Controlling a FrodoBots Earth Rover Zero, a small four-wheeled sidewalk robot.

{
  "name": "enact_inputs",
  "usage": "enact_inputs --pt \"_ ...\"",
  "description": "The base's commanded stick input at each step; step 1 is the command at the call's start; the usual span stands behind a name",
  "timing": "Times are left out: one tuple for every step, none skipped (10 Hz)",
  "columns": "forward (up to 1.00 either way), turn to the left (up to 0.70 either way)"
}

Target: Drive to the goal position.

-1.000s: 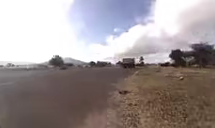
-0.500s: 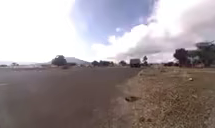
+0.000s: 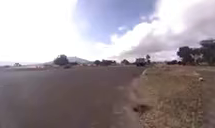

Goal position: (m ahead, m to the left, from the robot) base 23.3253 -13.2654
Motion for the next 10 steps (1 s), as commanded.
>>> enact_inputs --pt "0.88 -0.36" --pt "0.89 -0.36" --pt "0.9 -0.36" --pt "0.9 -0.36" --pt "0.88 -0.35" --pt "0.87 -0.23" --pt "0.87 -0.04" --pt "0.87 0.0" --pt "0.87 0.0" --pt "0.87 0.0"
